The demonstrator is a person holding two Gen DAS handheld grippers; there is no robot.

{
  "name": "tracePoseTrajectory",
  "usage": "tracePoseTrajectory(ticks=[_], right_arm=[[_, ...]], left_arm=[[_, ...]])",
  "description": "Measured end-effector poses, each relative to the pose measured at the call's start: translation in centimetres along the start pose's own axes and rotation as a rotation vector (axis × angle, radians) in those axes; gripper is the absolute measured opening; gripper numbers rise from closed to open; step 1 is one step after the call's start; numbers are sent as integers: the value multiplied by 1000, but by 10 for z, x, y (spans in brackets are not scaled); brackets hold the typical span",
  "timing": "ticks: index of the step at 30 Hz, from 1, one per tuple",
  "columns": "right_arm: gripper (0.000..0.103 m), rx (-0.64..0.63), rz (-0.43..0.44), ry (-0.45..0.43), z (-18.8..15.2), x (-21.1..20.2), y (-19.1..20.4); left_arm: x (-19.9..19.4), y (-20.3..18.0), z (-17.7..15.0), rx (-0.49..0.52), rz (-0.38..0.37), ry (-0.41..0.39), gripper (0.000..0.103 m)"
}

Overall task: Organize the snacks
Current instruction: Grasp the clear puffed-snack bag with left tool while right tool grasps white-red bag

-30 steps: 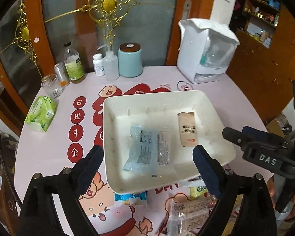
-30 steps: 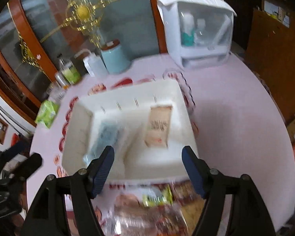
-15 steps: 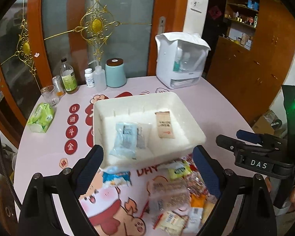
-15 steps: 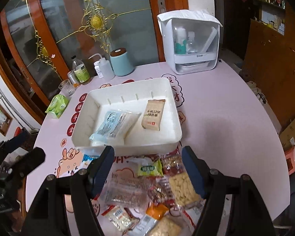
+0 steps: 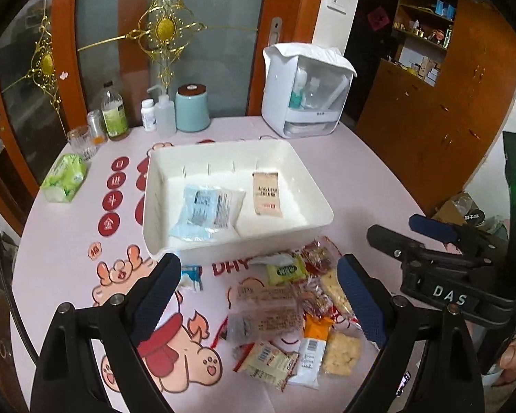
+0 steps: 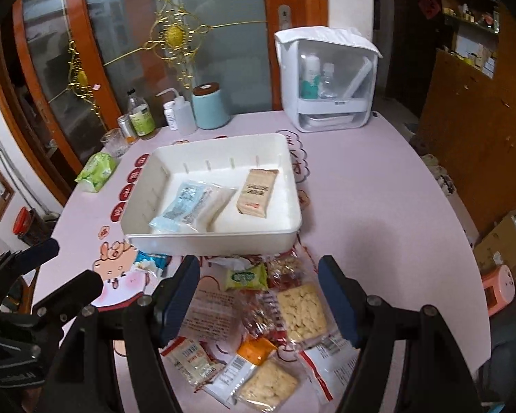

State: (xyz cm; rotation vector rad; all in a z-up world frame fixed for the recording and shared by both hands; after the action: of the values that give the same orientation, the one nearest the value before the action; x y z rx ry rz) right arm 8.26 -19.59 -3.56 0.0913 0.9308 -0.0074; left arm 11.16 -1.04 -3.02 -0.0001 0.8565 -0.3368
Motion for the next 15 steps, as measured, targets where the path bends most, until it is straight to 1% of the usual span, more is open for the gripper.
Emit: tracePoseTrajectory(ticks=[3, 7, 12, 15], right_arm=[[72, 18, 2, 0, -12, 2, -6], [72, 56, 30, 35, -29, 12, -19], [72, 92, 19, 99, -57, 29, -46], [72, 132, 5, 159, -77, 42, -68]], left_arm=[[4, -3, -11, 20, 32, 1, 92], [15, -7, -27, 12, 29, 51, 92], [36, -14, -49, 19, 26, 126, 92], [49, -24, -60, 40, 13, 161, 92]])
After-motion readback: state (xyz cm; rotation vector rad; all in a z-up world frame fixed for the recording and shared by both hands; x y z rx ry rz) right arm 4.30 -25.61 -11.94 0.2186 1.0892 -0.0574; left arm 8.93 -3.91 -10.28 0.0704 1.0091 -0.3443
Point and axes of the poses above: each gripper's, at about its wrist camera, not at the fingertips, and x roughly the way its jaws point, y to its left, z to its top, the point moved 3 cm from there along x, roughly the way its jaws point
